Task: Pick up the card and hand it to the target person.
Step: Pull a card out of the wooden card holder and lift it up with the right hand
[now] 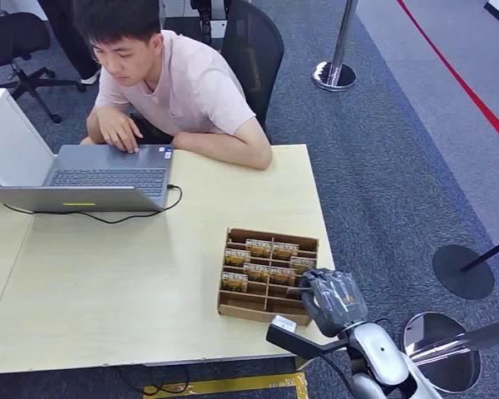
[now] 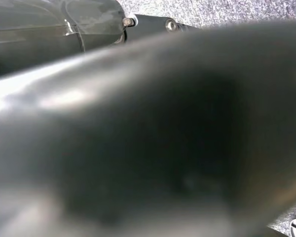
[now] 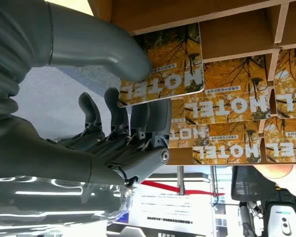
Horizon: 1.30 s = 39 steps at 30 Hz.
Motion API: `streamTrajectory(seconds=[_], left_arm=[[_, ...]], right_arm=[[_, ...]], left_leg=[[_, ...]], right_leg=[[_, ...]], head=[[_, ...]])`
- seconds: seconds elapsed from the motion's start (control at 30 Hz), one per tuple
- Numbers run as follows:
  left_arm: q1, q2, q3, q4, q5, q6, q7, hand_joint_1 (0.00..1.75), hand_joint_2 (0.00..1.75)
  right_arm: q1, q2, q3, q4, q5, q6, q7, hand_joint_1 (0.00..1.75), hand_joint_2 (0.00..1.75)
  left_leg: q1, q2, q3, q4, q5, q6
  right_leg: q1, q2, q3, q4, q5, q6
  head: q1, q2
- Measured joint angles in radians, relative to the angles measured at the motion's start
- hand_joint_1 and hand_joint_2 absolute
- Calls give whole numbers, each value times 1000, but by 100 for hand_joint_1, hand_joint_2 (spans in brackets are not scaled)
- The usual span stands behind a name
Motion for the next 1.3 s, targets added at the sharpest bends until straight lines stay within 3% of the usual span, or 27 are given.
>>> streamTrajectory(seconds=[0.03, 0.07, 0.13, 0.37, 0.53, 0.6, 1.0, 1.3], left_arm=[[0, 0, 0, 0, 0, 0, 0, 0, 58], [0, 0, 0, 0, 0, 0, 0, 0, 87], [0, 0, 2, 0, 1, -2, -3, 0, 175], [0, 0, 17, 0, 6, -3, -12, 0, 175], [0, 0, 20, 0, 8, -1, -12, 0, 175], [0, 0, 23, 0, 14, 4, -15, 0, 175], [0, 0, 49, 0, 26, 38, -34, 0, 175], [0, 0, 58, 0, 26, 33, -30, 0, 175]], right_arm=[[0, 0, 0, 0, 0, 0, 0, 127, 175], [0, 0, 0, 0, 0, 0, 0, 127, 175], [0, 0, 0, 0, 0, 0, -2, 127, 175], [0, 1, 0, 0, 0, 0, -4, 130, 175], [0, 2, 0, 0, 0, 1, -4, 168, 175], [-1, 2, 0, 0, 0, 1, -4, 175, 175], [-1, -1, -1, -7, -13, -11, -10, 175, 175], [-2, -34, -32, -110, -107, -81, -82, 175, 175]], left_leg=[[0, 0, 0, 0, 0, 0], [0, 0, 0, 0, 0, 0], [0, 0, 0, 0, 0, 0], [0, 0, 0, 0, 0, 0], [0, 0, 0, 0, 0, 0], [0, 0, 0, 0, 0, 0], [0, 0, 0, 0, 0, 0], [0, 0, 0, 0, 0, 0]], right_leg=[[0, 0, 0, 0, 0, 0], [0, 0, 0, 0, 0, 0], [0, 0, 0, 0, 0, 0], [0, 0, 0, 0, 0, 0], [0, 0, 0, 0, 0, 0], [0, 0, 0, 0, 0, 0], [0, 0, 0, 0, 0, 0], [0, 0, 0, 0, 0, 0]], head=[[0, 0], [0, 0], [0, 0], [0, 0], [0, 0], [0, 0], [0, 0], [0, 0]])
